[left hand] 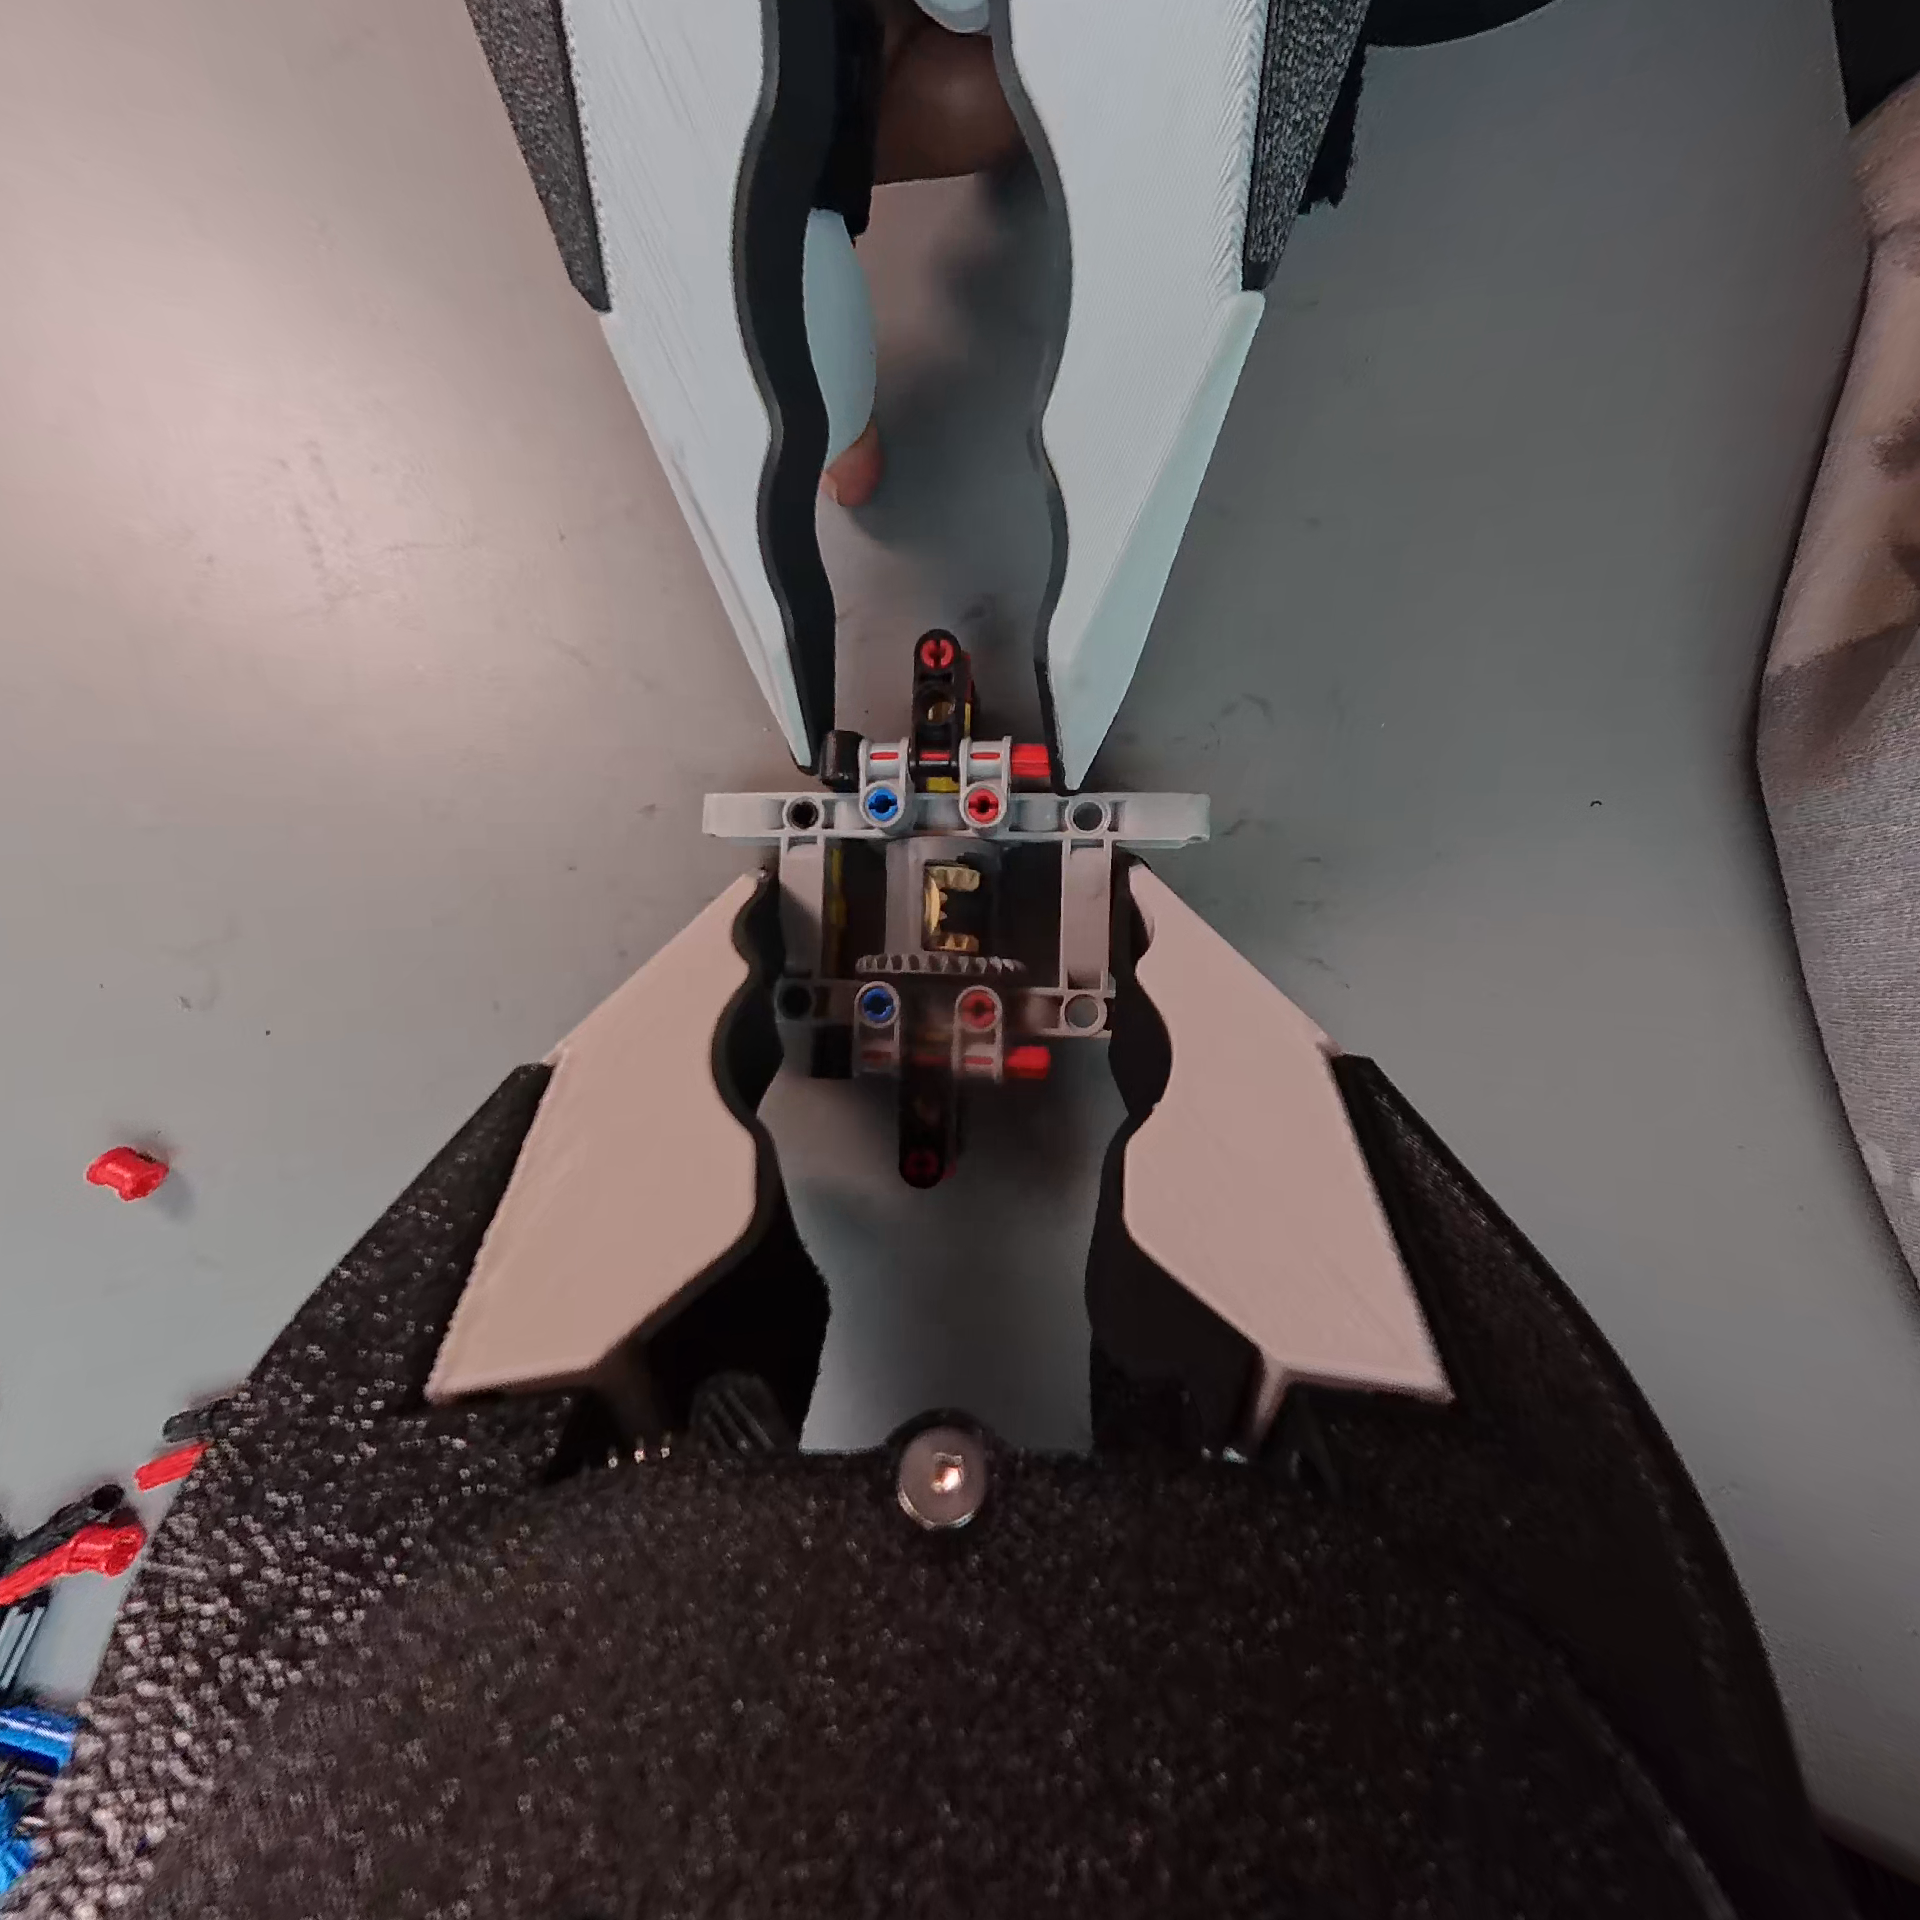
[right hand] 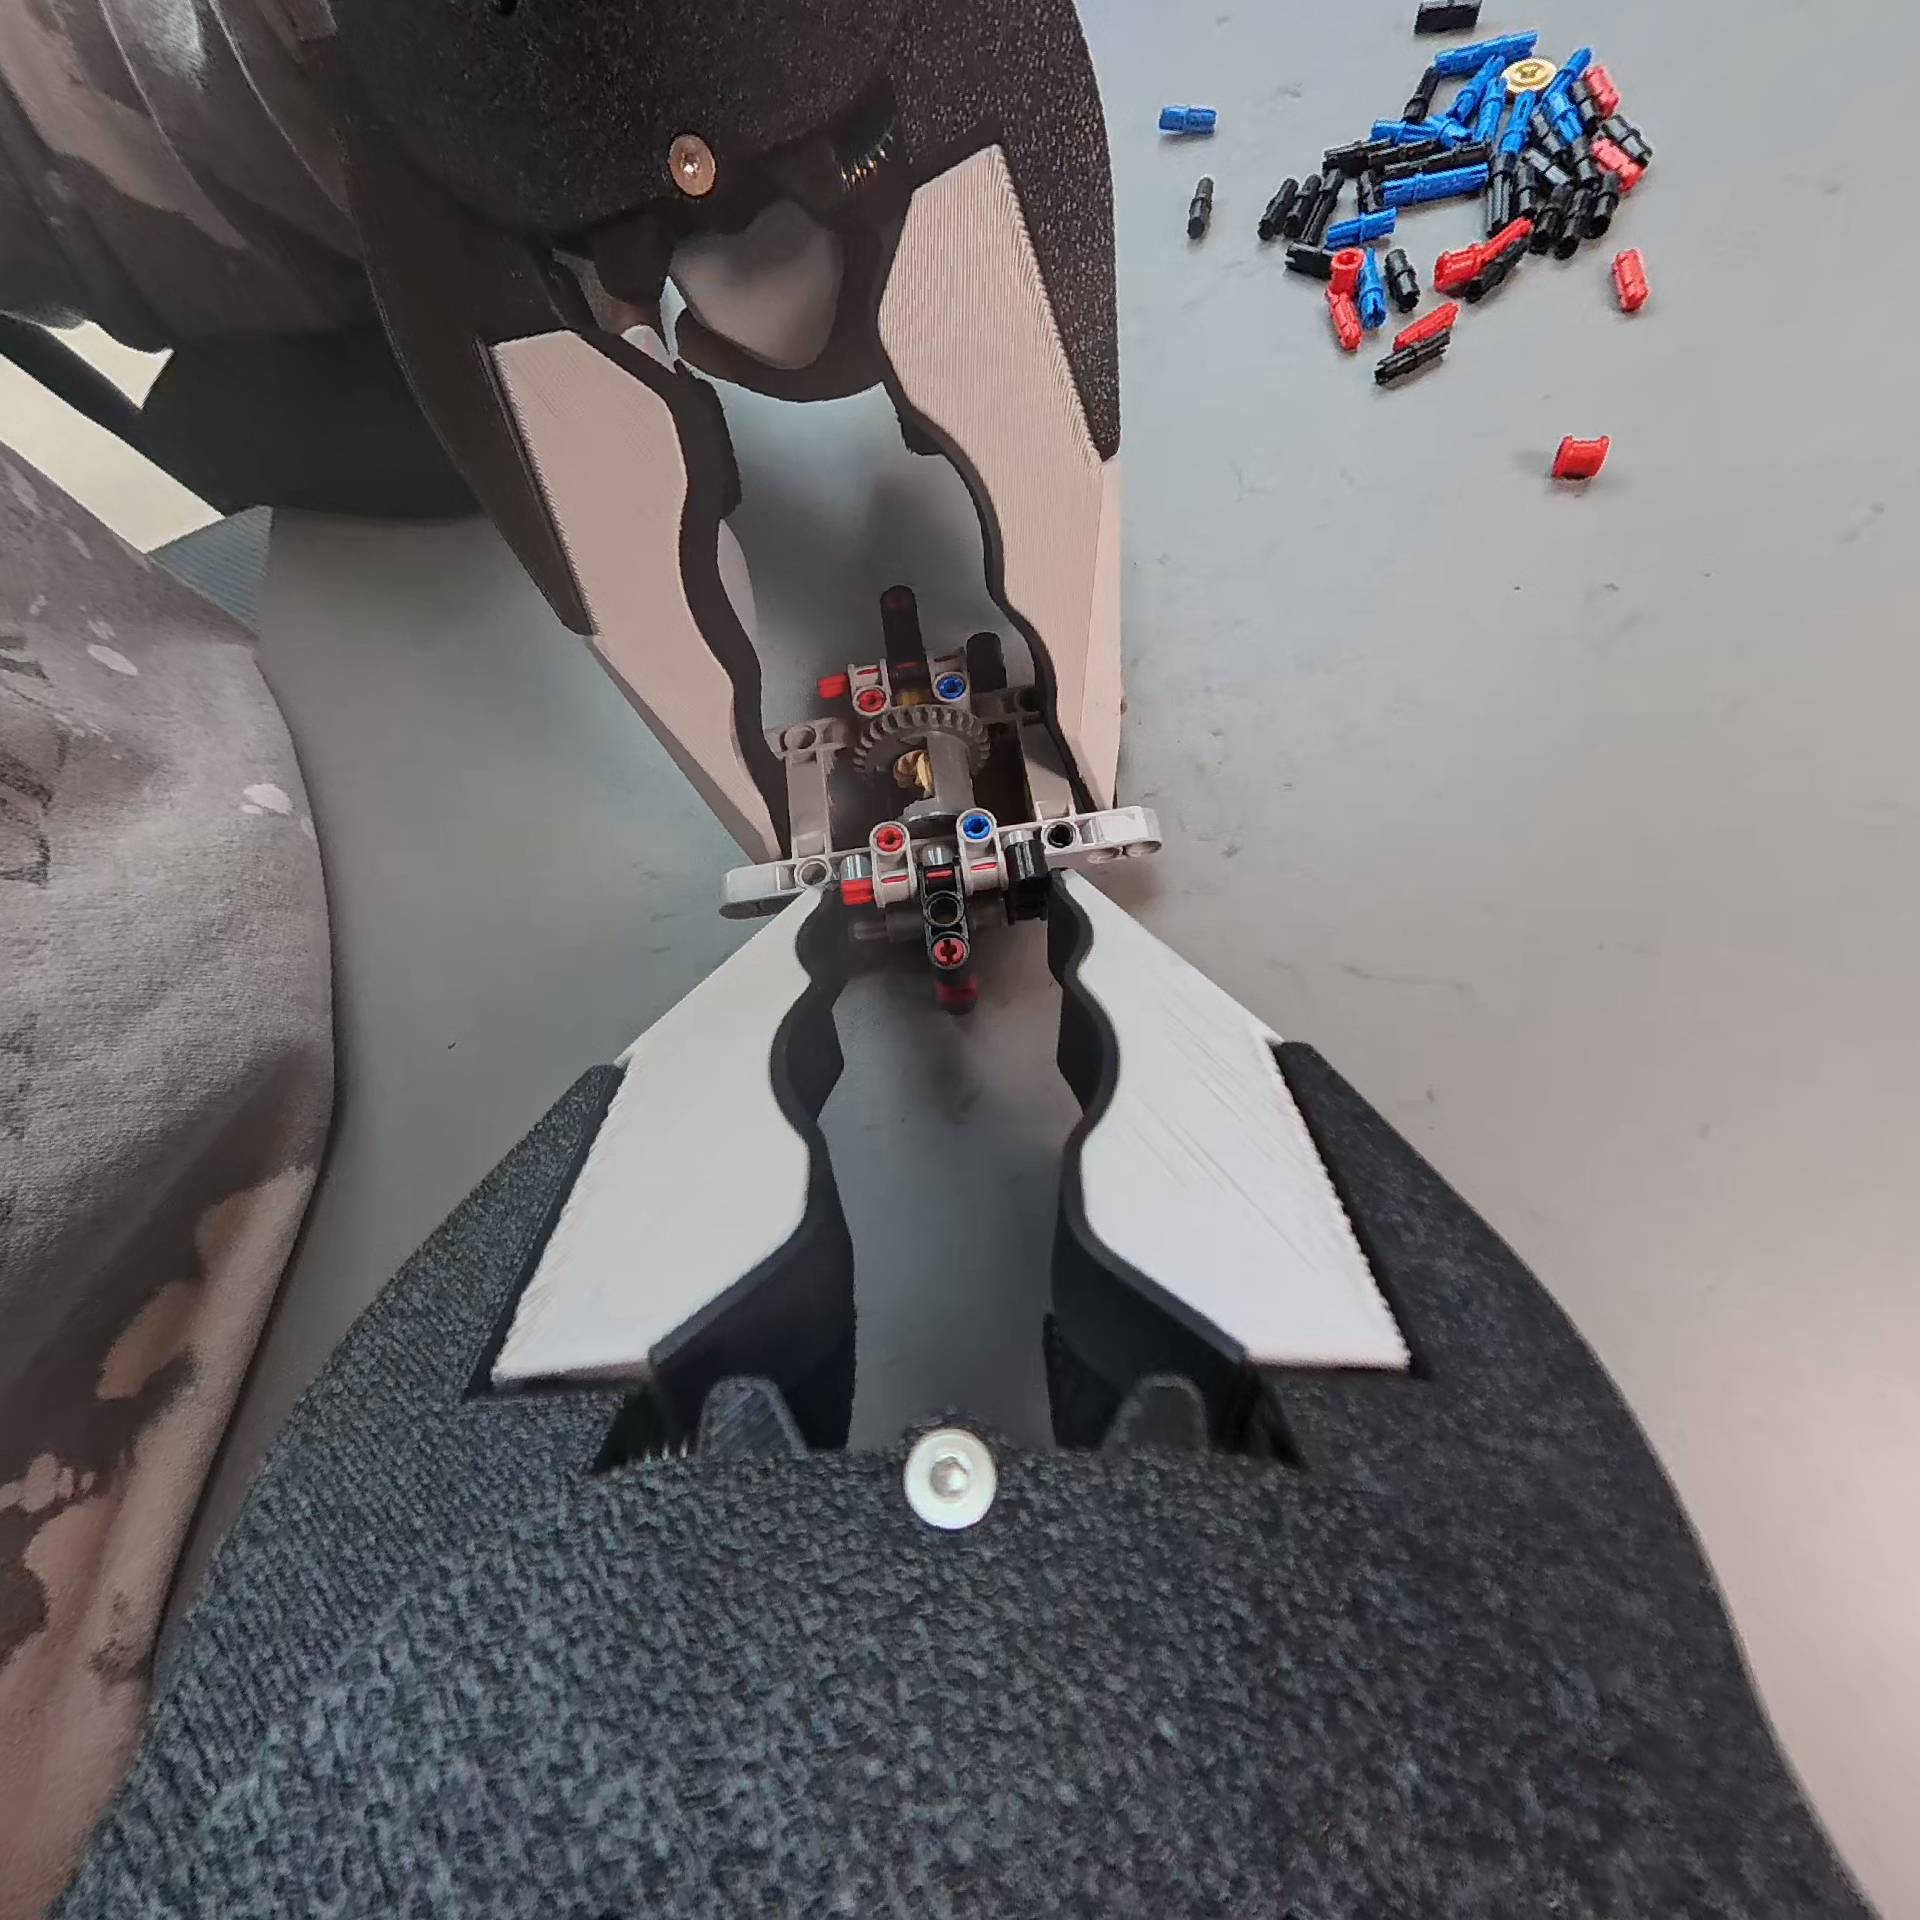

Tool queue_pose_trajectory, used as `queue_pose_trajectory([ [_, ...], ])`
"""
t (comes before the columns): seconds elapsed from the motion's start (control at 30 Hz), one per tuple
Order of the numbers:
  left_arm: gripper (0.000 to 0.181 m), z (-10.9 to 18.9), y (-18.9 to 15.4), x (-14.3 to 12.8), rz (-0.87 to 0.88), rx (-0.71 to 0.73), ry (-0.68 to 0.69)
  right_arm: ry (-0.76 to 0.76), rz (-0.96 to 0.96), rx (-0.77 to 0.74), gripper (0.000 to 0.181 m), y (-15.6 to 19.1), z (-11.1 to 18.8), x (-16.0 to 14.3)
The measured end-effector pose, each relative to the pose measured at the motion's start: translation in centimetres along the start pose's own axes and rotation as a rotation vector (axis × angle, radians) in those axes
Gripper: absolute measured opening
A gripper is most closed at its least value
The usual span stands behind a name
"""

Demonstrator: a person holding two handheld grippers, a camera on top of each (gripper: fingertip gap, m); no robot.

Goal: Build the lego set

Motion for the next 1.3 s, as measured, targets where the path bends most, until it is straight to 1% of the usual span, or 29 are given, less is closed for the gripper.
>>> queue_pose_trajectory([
  [0.67, 0.063, 0.1, 0.6, -0.4, -0.006, 0.009, -0.024, 0.006, 0.007, 0.042, 0.036, -1.2, -0.2, 0.4],
  [0.77, 0.063, 0.1, 0.7, -0.6, 0.004, 0.013, -0.041, 0.012, 0.041, 0.024, 0.037, -0.9, -0.2, 0.3],
  [0.83, 0.063, 0.1, 0.7, -0.7, 0.032, 0.012, -0.060, 0.006, 0.091, -0.028, 0.038, -0.3, -0.2, 0.3],
  [0.93, 0.064, 0.2, 0.6, -0.6, 0.044, 0.018, -0.042, -0.007, 0.144, -0.074, 0.038, 0.2, 0.0, 0.2],
  [1.0, 0.064, 0.2, 0.5, -0.5, 0.050, 0.018, -0.032, -0.017, 0.175, -0.107, 0.044, 0.3, 0.1, 0.2],
  [1.07, 0.064, 0.1, 0.5, -0.4, 0.056, 0.019, -0.030, -0.042, 0.185, -0.094, 0.050, 0.4, 0.2, 0.3],
  [1.13, 0.064, 0.1, 0.5, -0.4, 0.059, 0.021, -0.030, -0.039, 0.198, -0.093, 0.049, 0.5, 0.0, 0.4],
  [1.17, 0.065, 0.1, 0.5, -0.4, 0.057, 0.023, -0.031, -0.023, 0.208, -0.081, 0.045, 0.6, -0.2, 0.4],
  [1.3, 0.073, 0.2, 0.7, -0.4, 0.064, 0.044, -0.030, -0.012, 0.212, -0.078, 0.039, 0.5, -0.3, 0.4],
])
Point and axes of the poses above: each gripper's, where its closed fingertips meet, z back along the fingers, x out of its top, y = z × x across the jaws, the point moved 10 cm from there along z, back along the fingers, and after that the axes turned 1 degree about -y, right-handed, at the moved point
